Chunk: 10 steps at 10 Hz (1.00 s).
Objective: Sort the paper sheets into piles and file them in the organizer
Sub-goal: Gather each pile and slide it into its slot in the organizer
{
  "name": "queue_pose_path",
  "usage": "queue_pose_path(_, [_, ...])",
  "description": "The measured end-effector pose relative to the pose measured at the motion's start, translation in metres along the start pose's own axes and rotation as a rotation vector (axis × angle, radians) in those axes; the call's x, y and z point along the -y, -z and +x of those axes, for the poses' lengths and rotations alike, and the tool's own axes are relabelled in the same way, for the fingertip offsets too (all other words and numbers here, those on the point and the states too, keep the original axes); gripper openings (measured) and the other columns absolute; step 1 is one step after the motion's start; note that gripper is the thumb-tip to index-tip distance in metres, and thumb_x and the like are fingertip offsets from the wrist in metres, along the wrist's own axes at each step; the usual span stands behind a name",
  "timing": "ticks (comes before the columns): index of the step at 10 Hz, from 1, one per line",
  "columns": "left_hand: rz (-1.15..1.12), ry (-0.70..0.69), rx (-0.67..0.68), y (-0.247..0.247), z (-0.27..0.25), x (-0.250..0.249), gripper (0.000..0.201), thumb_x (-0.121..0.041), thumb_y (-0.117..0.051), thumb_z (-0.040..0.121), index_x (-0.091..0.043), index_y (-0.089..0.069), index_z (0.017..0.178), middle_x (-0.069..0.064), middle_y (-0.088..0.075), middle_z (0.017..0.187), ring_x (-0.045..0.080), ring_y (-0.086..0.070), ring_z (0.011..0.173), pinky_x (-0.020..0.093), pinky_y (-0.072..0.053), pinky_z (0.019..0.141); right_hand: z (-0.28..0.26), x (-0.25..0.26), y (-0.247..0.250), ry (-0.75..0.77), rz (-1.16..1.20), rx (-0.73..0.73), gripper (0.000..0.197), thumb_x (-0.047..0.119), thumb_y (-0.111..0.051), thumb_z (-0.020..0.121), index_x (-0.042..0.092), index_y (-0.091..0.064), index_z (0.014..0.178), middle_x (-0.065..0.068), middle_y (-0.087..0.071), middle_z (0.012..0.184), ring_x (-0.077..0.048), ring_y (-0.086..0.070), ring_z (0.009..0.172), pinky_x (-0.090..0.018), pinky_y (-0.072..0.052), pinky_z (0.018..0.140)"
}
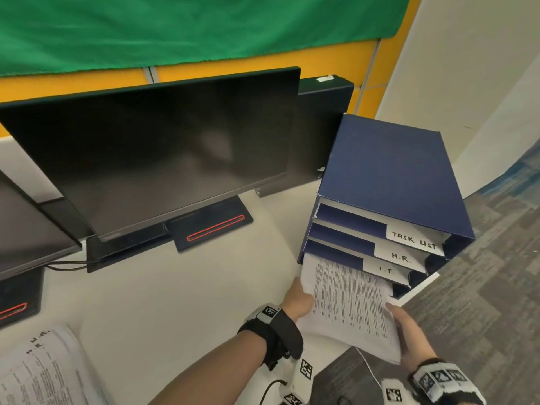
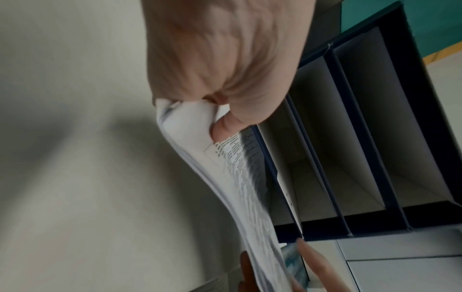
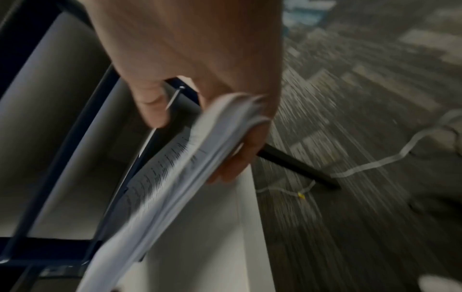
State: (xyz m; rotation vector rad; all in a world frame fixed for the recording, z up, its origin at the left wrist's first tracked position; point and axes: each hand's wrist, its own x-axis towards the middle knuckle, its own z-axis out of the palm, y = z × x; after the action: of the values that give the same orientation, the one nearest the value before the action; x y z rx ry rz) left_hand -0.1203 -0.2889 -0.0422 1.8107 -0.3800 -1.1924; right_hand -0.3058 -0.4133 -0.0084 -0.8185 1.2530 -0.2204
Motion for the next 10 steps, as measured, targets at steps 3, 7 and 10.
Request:
queue_pose_path(3, [0.024,-0.033,-0.067,0.003,-0.006,-0.023,0.040,-0.004,-0.038,0.088,-0.012,-0.038,0.127,0.007,-0.053,0.120,0.022,-0.052,0.110,0.029,-0.044,0.089,-0.023,-0.035,-0.043,-0.138,0.386,0.360,0.054,-0.003,-0.078,0.063,0.010,-0.058,0.111,-0.018,-0.068,0.095,-0.021,-0.068,0.056,-0.026,-0.056,0.046])
queue_pose_path(7, [-0.221,-0.055,-0.336,0.077,-0.018,0.019,0.014,-0.011,-0.049,0.091,-0.017,-0.051,0.104,0.005,-0.054,0.082,0.022,-0.058,0.062,0.030,-0.045,0.056,0.065,0.036,-0.094,0.003,0.128,0.015,0.041,0.035,-0.072,0.078,0.009,-0.061,0.108,-0.010,-0.064,0.109,-0.025,-0.059,0.104,-0.032,-0.050,0.088])
queue_pose_path(10, [0.394,-0.106,-0.676,0.164,-0.075,0.086,0.022,-0.015,-0.041,0.092,-0.023,-0.055,0.107,0.000,-0.063,0.099,0.017,-0.058,0.088,0.031,-0.044,0.080,0.032,-0.013,-0.165,0.051,-0.126,0.404,0.022,0.001,-0.045,0.092,0.001,-0.059,0.110,-0.019,-0.064,0.100,-0.033,-0.063,0.089,-0.043,-0.054,0.080])
